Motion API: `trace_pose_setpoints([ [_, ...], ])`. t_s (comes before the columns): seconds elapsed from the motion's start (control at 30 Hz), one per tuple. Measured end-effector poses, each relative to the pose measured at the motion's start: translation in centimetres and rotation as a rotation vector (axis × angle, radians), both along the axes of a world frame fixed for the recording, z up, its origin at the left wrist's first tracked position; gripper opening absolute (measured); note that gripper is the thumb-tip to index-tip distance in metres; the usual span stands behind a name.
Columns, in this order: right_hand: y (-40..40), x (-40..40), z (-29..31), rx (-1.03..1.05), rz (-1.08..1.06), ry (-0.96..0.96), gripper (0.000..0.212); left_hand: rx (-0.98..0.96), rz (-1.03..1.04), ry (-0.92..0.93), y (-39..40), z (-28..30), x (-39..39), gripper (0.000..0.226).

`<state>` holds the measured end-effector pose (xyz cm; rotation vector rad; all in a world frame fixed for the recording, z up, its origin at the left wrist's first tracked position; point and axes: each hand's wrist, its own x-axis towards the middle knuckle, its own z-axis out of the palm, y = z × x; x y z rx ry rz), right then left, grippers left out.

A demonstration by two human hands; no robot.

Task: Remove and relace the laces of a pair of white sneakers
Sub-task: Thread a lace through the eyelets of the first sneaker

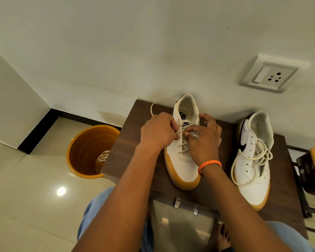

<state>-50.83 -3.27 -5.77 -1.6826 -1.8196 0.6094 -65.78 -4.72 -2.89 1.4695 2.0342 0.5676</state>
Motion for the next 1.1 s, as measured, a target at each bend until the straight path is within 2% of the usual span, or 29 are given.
trace_pose_setpoints([
  [0.23, -0.1, -0.2, -0.1, -0.047, -0.032, 0.09, 0.01, 0.01, 0.008, -0.024, 0.0, -0.1, -0.1, 0.025],
  [0.5, -0.2, -0.4, 0.2, -0.136, -0.038, 0.096, 0.011, 0.027, 0.002, -0.02, -0.1, 0.1, -0.2, 0.02],
  [0.63, -0.4, -0.6, 0.4, -0.123, -0.031, 0.015, 0.015, 0.056, 0.013, 0.046, -0.1, 0.3, -0.1, 0.011],
  [0.73, -0.6, -0.5, 0.9, -0.113, 0.033, -0.112, 0.02, 0.108, -0.012, 0.128, -0.3, 0.5, 0.1, 0.006],
  [0.83, -0.7, -0.2, 1.2, -0.093, 0.084, -0.234, 0.019, 0.086, -0.043, 0.119, -0.3, 0.4, 0.0, 0.005],
  [0.93, -0.6, 0.3, 1.3, -0.066, 0.074, -0.28, 0.016, 0.083, -0.036, -0.05, 0.0, 0.4, -0.7, 0.01],
  [1.07, -0.8, 0.2, 1.2, -0.042, 0.08, -0.298, 0.015, 0.236, 0.116, -0.615, 0.1, 1.9, -1.3, 0.009],
  [1.1, -0.8, 0.2, 1.1, -0.018, 0.079, -0.286, 0.014, 0.237, 0.133, -0.695, 0.0, 2.2, -1.3, 0.011],
])
